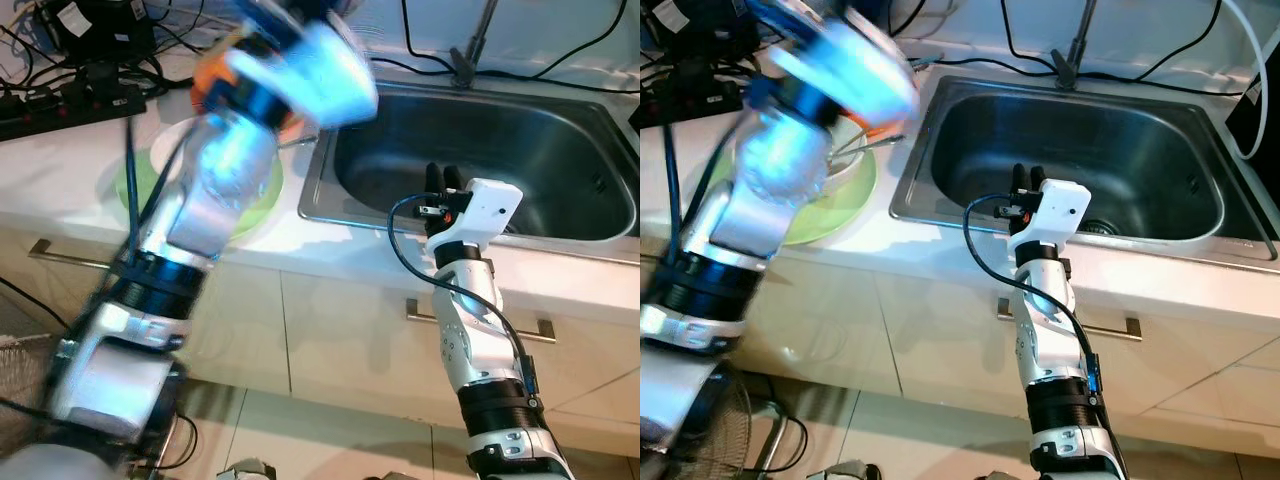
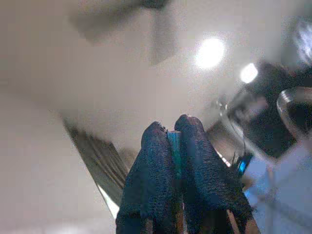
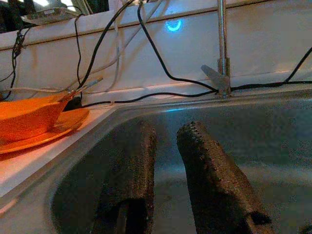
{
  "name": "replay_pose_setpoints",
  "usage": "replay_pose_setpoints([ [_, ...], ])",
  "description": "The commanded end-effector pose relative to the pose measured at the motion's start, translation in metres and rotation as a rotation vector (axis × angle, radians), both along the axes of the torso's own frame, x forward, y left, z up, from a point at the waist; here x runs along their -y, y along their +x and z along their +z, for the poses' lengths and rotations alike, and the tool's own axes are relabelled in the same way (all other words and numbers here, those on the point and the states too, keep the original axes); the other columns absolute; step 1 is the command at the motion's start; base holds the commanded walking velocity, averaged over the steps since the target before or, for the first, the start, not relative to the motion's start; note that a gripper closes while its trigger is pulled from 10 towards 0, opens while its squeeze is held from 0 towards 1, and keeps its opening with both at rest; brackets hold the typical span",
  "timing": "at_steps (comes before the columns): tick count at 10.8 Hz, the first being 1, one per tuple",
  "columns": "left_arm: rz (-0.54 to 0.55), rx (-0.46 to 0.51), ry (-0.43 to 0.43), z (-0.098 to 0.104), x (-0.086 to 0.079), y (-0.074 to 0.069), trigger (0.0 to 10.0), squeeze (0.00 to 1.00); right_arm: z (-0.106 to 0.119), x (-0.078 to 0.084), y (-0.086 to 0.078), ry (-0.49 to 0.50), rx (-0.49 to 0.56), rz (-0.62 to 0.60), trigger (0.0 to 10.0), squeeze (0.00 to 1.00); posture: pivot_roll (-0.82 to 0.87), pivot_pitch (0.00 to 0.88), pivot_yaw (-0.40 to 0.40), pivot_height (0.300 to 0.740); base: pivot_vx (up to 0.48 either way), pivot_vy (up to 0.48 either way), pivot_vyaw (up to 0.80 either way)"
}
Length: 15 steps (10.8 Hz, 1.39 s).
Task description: Kitchen organization
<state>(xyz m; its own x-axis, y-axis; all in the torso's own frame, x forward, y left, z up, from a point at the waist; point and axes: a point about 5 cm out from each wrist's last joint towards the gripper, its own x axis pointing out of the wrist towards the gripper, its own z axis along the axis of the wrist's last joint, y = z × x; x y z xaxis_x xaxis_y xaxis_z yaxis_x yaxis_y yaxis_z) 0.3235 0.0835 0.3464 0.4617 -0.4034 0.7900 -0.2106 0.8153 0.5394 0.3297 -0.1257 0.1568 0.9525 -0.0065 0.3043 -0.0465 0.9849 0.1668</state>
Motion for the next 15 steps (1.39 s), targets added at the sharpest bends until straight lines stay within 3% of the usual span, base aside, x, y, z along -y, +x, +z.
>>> replay_pose_setpoints([
  [1,-0.089,-0.004,-0.125,0.013,-0.007,-0.005,10.0,0.0,0.002,0.0,0.001,-0.002,0.009,-0.004,10.0,0.0,0.07,0.052,-0.003,0.74,0.0,0.0,0.0],
  [3,-0.29,-0.09,-0.354,0.024,-0.013,-0.007,10.0,0.0,0.002,0.001,0.001,-0.003,0.01,-0.006,10.0,0.0,0.07,0.052,-0.004,0.74,0.0,0.0,0.0],
  [5,-0.5,-0.158,-0.653,0.036,-0.033,-0.005,10.0,0.0,0.002,0.0,0.001,-0.003,0.009,-0.003,10.0,0.0,0.07,0.048,-0.006,0.74,0.0,0.0,0.0],
  [6,-0.564,-0.176,-0.736,0.039,-0.04,-0.004,10.0,0.0,0.002,0.0,0.001,-0.003,0.008,-0.003,10.0,0.0,0.07,0.049,-0.006,0.74,0.0,0.0,0.0],
  [7,-0.647,-0.205,-0.875,0.039,-0.053,-0.001,10.0,0.0,0.002,0.0,0.001,-0.004,0.008,-0.003,10.0,0.0,0.07,0.048,-0.006,0.74,0.0,0.0,0.0],
  [8,-0.748,-0.289,-1.064,0.027,-0.07,0.011,10.0,0.0,0.002,0.001,0.001,-0.005,0.008,-0.003,10.0,0.0,0.07,0.048,-0.006,0.74,0.0,0.0,0.0],
  [10,-0.799,-0.383,-1.188,0.006,-0.077,0.023,10.0,0.0,0.002,0.0,0.001,-0.005,0.008,-0.003,10.0,0.0,0.07,0.046,-0.007,0.74,0.0,0.0,0.0],
  [11,-0.9,-0.501,-1.314,-0.024,-0.074,0.032,10.0,0.0,0.002,0.0,0.002,0.011,0.005,-0.001,10.0,0.0,0.06,0.043,-0.008,0.74,0.0,0.0,0.0],
  [13,-1.059,-0.634,-1.451,-0.051,-0.066,0.038,10.0,0.0,0.005,0.0,0.002,0.036,0.006,0.005,10.0,0.0,0.06,0.043,-0.009,0.74,0.0,0.0,0.0],
  [14,-1.002,-0.657,-1.4,-0.054,-0.061,0.039,10.0,0.0,0.005,-0.001,0.003,0.019,0.01,0.009,10.0,0.0,0.06,0.044,-0.01,0.74,0.0,0.0,0.0],
  [15,-0.955,-0.635,-1.284,-0.042,-0.056,0.036,10.0,0.0,0.005,-0.004,0.003,-0.028,0.007,0.014,10.0,0.0,0.06,0.045,-0.009,0.74,0.0,0.0,0.0],
])
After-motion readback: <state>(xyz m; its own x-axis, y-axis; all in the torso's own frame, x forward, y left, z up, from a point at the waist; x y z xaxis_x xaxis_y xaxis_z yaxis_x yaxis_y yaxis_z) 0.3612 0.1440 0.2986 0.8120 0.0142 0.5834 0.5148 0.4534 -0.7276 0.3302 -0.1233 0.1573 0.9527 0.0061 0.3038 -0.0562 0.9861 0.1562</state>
